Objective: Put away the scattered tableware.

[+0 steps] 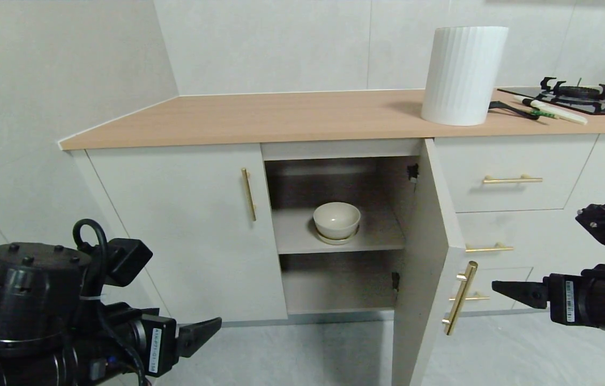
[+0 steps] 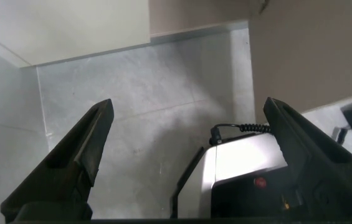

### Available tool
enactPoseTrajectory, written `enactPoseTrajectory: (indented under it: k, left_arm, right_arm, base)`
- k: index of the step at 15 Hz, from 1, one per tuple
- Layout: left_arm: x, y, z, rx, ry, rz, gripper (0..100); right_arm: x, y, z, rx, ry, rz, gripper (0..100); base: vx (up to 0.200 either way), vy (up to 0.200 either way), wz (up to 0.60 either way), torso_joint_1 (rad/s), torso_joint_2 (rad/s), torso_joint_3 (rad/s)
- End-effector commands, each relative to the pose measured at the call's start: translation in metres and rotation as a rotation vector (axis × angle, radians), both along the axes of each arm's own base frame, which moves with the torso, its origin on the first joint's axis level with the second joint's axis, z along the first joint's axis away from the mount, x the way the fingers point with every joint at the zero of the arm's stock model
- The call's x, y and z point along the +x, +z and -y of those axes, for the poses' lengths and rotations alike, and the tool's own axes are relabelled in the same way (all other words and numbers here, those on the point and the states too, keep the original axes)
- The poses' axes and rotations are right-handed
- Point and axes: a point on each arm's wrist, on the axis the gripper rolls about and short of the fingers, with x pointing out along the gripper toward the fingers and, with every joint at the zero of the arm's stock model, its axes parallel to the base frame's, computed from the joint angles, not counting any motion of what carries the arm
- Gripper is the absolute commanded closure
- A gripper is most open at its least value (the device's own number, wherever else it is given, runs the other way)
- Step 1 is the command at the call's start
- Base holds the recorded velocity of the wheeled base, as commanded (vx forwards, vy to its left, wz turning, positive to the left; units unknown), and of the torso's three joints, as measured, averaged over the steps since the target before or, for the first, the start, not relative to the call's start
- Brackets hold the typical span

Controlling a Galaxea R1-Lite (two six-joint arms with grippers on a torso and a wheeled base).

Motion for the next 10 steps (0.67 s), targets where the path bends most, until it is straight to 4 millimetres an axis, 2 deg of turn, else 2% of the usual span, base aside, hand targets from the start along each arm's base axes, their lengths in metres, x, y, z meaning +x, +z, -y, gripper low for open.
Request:
enactPoseTrajectory:
  k: [1,6,10]
  left_arm:
    - [0.000,0.000,0.000,0.000,0.001,0.001,0]
    - [0.000,0.001,0.000,-0.003,0.001,0.005,0]
    - [0.001,0.001,0.000,-0.003,0.001,0.005,0]
  right_arm:
    - [0.004,-0.009,-0.005,-0.007,0.016,-0.029,0]
    - [0.020,-0.024,-0.017,0.046,-0.001,-0.036,0]
    - [0.023,-0.024,-0.019,0.056,0.003,-0.017,0]
  base:
    - [0.000,0.000,0.00,0.000,0.00,0.000]
    - [0.000,0.000,0.00,0.000,0.00,0.000]
    - [0.000,0.000,0.00,0.000,0.00,0.000]
